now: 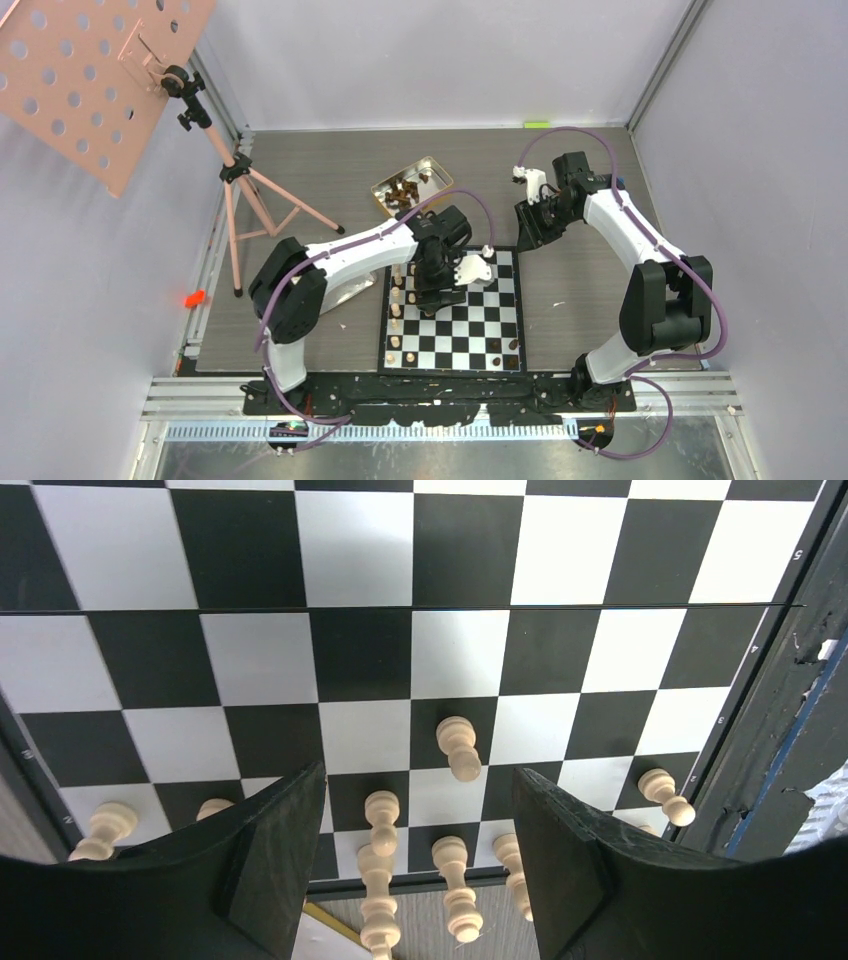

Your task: Set up the chess pieces on the board

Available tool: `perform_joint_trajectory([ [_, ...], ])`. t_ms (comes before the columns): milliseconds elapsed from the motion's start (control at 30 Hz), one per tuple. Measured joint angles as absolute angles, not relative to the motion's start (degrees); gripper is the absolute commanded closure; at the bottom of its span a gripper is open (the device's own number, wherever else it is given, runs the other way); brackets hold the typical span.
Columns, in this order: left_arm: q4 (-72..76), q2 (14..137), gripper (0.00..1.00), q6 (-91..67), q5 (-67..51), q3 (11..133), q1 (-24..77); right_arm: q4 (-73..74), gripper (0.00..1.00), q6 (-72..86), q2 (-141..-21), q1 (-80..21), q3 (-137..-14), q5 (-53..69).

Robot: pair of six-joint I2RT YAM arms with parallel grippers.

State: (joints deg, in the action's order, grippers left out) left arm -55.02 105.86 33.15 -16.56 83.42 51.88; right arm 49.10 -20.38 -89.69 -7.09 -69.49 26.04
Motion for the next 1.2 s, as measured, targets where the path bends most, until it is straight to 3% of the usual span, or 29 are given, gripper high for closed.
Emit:
perform_joint_trajectory([
  [200, -54.2, 107.6, 0.34, 33.1, -16.7, 82.1, 51.9, 49.1, 0.61, -20.4, -89.7, -7.1, -69.5, 26.1],
  [533, -53.4, 109.3, 0.55, 32.7, -17.2, 82.0, 51.9, 49.3, 0.61, -20.4, -89.8, -7.1, -69.5, 26.1],
  [933, -54.4, 109.8, 0.92, 32.2, -17.8, 82.0, 51.9, 49.3, 0.61, -20.4, -89.8, -7.1, -69.5, 26.1],
  [1200, -55.5, 105.1, 0.97, 33.1, -17.5, 78.7, 51.9, 49.3, 0.61, -20.4, -90.2, -7.1, -69.5, 26.1],
])
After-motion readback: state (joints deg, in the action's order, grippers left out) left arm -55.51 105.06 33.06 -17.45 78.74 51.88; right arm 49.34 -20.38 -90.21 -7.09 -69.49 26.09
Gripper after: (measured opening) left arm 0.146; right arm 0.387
